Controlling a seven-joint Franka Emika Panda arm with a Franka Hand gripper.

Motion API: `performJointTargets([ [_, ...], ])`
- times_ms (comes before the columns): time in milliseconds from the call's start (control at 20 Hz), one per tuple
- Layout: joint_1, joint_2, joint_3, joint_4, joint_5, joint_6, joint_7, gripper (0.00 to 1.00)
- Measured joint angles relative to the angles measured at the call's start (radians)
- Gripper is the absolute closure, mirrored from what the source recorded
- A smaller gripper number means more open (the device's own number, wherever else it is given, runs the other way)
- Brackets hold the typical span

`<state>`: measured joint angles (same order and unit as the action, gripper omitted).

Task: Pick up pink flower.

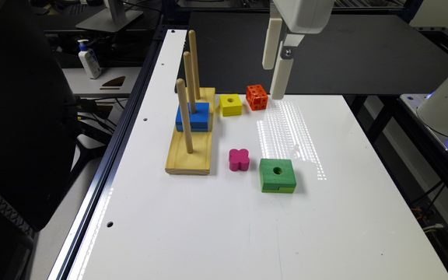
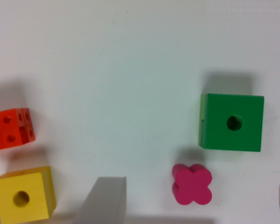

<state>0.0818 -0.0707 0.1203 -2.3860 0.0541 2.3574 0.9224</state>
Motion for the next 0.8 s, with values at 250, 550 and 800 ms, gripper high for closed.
performJointTargets([
  [250,0.0,0.023,0.001,0.027,0.0,0.0,0.0,0.0],
  [550,0.0,0.05,0.002,0.055,-0.0001,0.0,0.001,0.0],
  [800,0.0,0.113,0.004,0.059,-0.0006,0.046,0.002,0.0],
])
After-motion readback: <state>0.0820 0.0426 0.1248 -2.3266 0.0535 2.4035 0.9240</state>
